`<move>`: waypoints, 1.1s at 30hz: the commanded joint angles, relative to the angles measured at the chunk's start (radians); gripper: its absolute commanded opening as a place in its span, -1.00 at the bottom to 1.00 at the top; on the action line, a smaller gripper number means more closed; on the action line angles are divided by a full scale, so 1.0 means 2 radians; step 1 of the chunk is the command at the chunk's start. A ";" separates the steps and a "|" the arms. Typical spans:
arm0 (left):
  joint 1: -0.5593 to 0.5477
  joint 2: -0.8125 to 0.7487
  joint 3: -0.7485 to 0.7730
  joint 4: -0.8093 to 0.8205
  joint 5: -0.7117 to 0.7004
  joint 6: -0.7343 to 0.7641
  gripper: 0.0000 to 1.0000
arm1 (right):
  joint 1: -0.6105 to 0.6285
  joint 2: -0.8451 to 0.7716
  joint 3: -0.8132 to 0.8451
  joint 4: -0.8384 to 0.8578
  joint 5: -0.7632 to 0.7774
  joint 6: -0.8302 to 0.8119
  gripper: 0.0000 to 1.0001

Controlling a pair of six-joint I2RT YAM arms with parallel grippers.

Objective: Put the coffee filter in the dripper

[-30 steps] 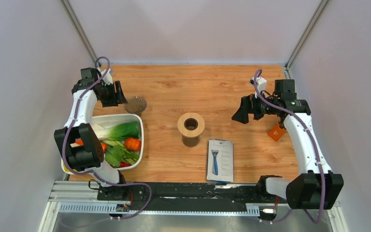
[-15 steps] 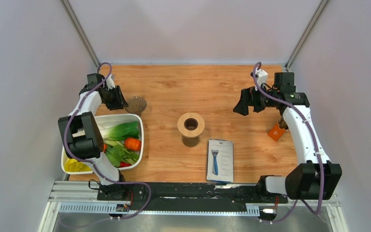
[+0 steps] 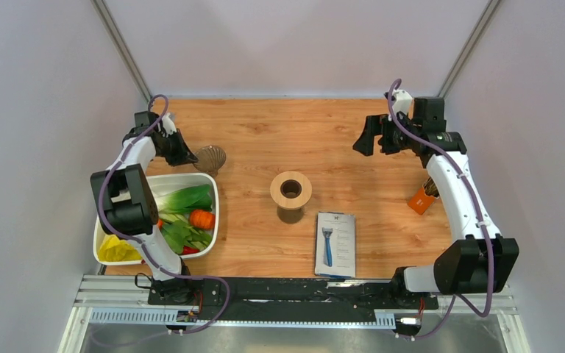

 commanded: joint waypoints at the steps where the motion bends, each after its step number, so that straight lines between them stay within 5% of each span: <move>1: -0.002 0.009 0.029 -0.020 0.016 -0.012 -0.99 | 0.017 -0.004 0.031 0.024 -0.001 0.024 0.95; 9: -0.030 -0.130 0.055 -0.051 0.070 -0.041 -1.00 | 0.061 -0.053 0.064 0.046 0.003 0.056 0.78; 15: -0.137 -0.209 0.088 -0.093 0.070 -0.070 -1.00 | 0.101 -0.044 0.113 0.006 0.000 0.085 0.65; 25: -0.299 -0.194 0.131 -0.112 0.069 -0.095 -1.00 | 0.185 -0.046 0.131 -0.040 0.027 0.090 0.59; 33: -0.354 -0.188 0.108 -0.080 0.041 -0.125 -1.00 | 0.200 -0.027 0.104 -0.057 0.003 0.120 0.41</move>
